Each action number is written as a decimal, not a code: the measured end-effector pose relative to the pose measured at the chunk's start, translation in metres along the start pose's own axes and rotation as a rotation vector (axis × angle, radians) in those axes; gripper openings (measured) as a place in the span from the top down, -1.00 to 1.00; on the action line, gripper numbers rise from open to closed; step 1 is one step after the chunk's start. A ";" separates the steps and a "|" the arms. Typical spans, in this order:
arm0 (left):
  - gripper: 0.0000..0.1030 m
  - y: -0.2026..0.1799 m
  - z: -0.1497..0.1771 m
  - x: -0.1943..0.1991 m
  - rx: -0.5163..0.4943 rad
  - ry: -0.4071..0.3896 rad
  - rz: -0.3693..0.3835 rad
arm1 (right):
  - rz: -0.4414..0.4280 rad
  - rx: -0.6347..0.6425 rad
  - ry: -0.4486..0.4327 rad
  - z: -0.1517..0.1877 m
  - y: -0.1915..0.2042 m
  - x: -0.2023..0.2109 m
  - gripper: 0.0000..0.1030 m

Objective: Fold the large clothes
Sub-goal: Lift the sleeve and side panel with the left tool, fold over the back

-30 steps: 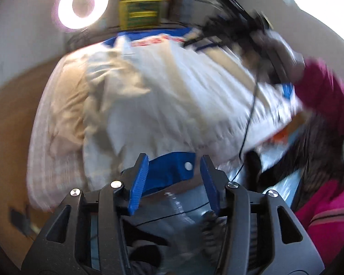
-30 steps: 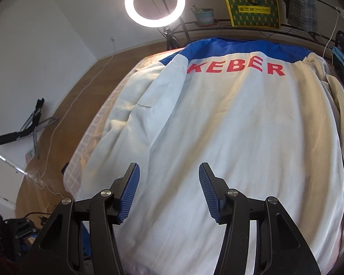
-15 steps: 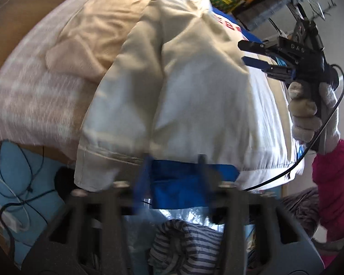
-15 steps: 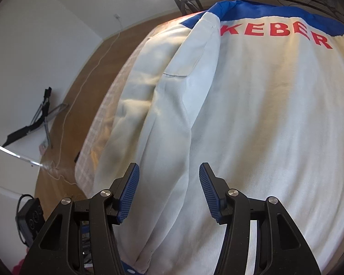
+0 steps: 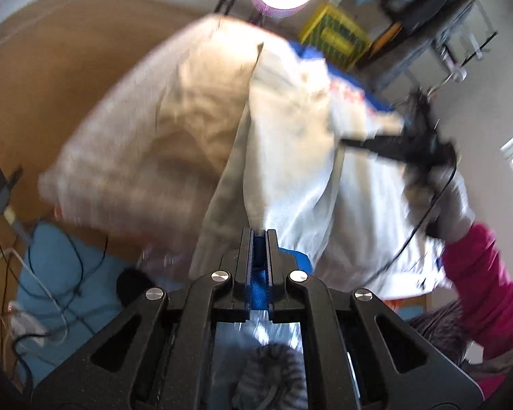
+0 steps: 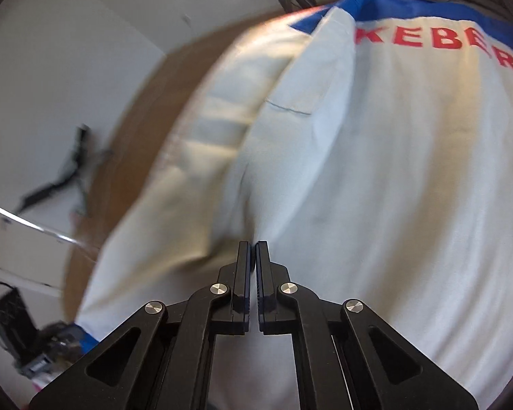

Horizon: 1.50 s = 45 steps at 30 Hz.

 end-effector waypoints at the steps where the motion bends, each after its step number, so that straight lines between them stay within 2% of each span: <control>1: 0.93 0.002 0.005 -0.008 -0.001 0.015 -0.014 | 0.012 -0.003 -0.015 -0.006 -0.003 0.002 0.69; 2: 0.93 0.002 0.008 -0.011 0.001 0.020 -0.015 | 0.012 -0.006 -0.040 -0.015 -0.006 0.006 0.61; 5: 0.93 0.003 0.012 -0.014 0.036 0.024 0.010 | 0.023 -0.041 -0.134 -0.047 -0.016 0.019 -0.10; 10: 0.93 0.001 0.009 -0.018 0.049 0.040 0.048 | 0.102 -0.116 -0.156 -0.097 -0.039 -0.002 -0.12; 11: 0.93 0.000 0.009 -0.021 0.054 0.041 0.054 | 0.113 -0.131 -0.156 -0.104 -0.045 -0.009 -0.12; 12: 0.93 -0.001 0.009 -0.021 0.067 0.046 0.069 | 0.108 -0.149 -0.152 -0.109 -0.049 -0.016 0.18; 14: 0.93 0.003 0.007 -0.022 0.090 0.041 0.088 | 0.083 -0.196 -0.100 -0.112 -0.054 -0.029 0.94; 15: 0.93 0.003 0.006 -0.021 0.105 0.035 0.103 | 0.058 -0.220 -0.101 -0.114 -0.055 -0.026 0.99; 17: 0.93 0.012 0.006 -0.022 0.115 0.027 0.083 | 0.013 -0.171 -0.176 -0.123 -0.049 -0.004 1.00; 18: 0.93 0.017 0.009 -0.026 0.119 0.037 0.051 | 0.066 -0.133 -0.222 -0.128 -0.055 0.006 1.00; 20: 0.93 0.022 0.016 -0.038 0.131 0.076 0.035 | 0.237 -0.115 -0.189 -0.123 -0.076 0.001 1.00; 22: 0.93 0.021 0.023 -0.045 0.111 0.101 0.008 | 0.270 -0.121 -0.154 -0.120 -0.089 -0.004 0.99; 24: 0.93 0.018 0.025 -0.047 0.085 0.101 -0.004 | 0.214 -0.099 -0.201 -0.123 -0.083 0.008 0.93; 27: 0.93 0.019 0.024 -0.047 0.097 0.096 -0.006 | 0.064 0.002 -0.309 -0.130 -0.040 0.029 0.92; 29: 0.93 0.021 0.022 -0.046 0.104 0.089 -0.005 | 0.053 0.087 -0.304 -0.136 -0.015 0.022 0.93; 31: 0.93 0.023 0.022 -0.045 0.104 0.082 -0.004 | 0.102 0.145 -0.262 -0.143 -0.003 0.002 0.93; 33: 0.93 0.025 0.022 -0.045 0.106 0.079 -0.007 | 0.188 0.199 -0.205 -0.146 -0.015 -0.018 0.93; 35: 0.93 0.028 0.023 -0.046 0.116 0.083 -0.008 | 0.430 0.170 -0.123 -0.146 -0.063 -0.040 0.93; 36: 0.93 0.029 0.024 -0.046 0.119 0.083 -0.008 | 0.467 0.137 -0.103 -0.142 -0.081 -0.040 0.93; 39: 0.93 0.030 0.023 -0.045 0.118 0.078 0.002 | 0.378 0.041 -0.156 -0.142 -0.094 -0.020 0.92; 42: 0.93 0.030 0.022 -0.044 0.130 0.073 0.012 | 0.327 0.054 -0.190 -0.139 -0.075 -0.005 0.91; 45: 0.93 0.030 0.023 -0.043 0.116 0.067 0.001 | 0.132 0.093 -0.165 -0.118 -0.029 -0.006 0.91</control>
Point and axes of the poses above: each gripper's, at about its wrist camera, not at the fingertips, and x roughly against the way its jaws point, y to its left, z to its underside, the point moved 10 cm from there along -x, roughly the way its jaws point, and after that the axes turned 2 degrees about z, right-handed, at the moved point
